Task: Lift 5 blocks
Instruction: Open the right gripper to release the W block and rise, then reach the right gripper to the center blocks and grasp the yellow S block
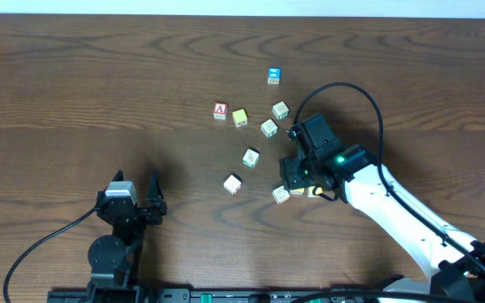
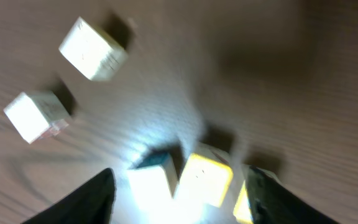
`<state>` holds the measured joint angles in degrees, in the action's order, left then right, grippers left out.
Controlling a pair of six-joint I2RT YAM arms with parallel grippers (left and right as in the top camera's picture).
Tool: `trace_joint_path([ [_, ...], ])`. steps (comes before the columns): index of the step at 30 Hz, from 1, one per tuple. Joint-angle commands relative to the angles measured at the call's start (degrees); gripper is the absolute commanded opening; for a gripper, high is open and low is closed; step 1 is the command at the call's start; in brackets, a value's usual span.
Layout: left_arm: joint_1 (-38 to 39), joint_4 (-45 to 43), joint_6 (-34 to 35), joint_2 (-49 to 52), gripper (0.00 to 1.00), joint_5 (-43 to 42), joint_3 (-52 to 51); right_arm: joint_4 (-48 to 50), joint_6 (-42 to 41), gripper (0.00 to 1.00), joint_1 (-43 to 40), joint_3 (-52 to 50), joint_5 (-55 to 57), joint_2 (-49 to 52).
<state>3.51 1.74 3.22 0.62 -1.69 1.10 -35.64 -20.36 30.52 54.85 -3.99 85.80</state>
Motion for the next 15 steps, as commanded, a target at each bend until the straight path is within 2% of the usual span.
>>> trace_joint_path([
  [1, -0.22, 2.34, 0.50, -0.31, 0.71, 1.31, -0.87, 3.74, -0.68, 0.69, 1.18, 1.01, -1.60, -0.24],
  [7, -0.22, 2.34, 0.50, -0.31, 0.71, 1.31, -0.87, 10.25, -5.25, 0.73, 5.01, 3.43, 0.76, 4.55],
  [11, -0.22, 2.34, 0.50, -0.31, 0.71, 1.31, -0.87, 10.25, -7.34, 0.71, 6.93, 7.54, 2.73, 9.57],
  [15, -0.22, 2.36, 0.50, -0.31, 0.71, 1.31, -0.87, 8.17, -13.35, 0.68, 8.57, 13.53, 6.03, 15.50],
])
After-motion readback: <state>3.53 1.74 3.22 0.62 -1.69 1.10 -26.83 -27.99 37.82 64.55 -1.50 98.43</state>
